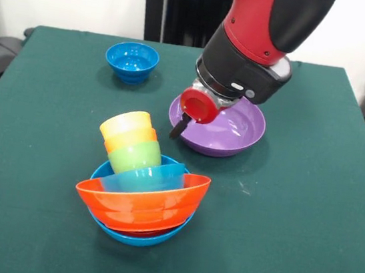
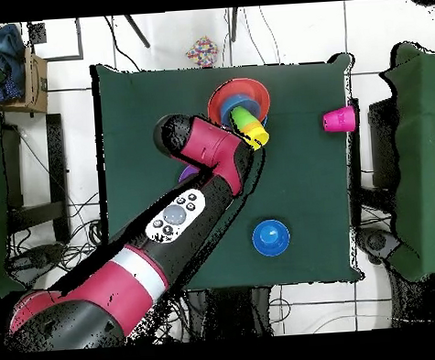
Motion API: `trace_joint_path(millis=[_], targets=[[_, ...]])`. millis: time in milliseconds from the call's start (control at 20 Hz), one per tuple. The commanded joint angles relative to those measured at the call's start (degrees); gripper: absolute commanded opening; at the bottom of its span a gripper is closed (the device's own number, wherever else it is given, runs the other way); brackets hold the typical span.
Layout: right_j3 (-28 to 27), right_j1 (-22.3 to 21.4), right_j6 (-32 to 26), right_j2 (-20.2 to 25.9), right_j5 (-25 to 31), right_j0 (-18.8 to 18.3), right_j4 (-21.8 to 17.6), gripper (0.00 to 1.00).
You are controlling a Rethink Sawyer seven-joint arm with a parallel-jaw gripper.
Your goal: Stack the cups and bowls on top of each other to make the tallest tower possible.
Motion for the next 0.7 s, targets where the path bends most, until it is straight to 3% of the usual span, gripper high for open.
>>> trace_joint_path(millis=[50,450,700], targets=[[-0.40,-0.88,8.62,11.65,0.43,-0.54,2.40,1.00],[2.26,-0.78,6.79,15.36,-3.90,-0.41,4.05,1.00],[2.39,-0.08,6.30,15.65,-3.51,-0.49,3.04,1.00]])
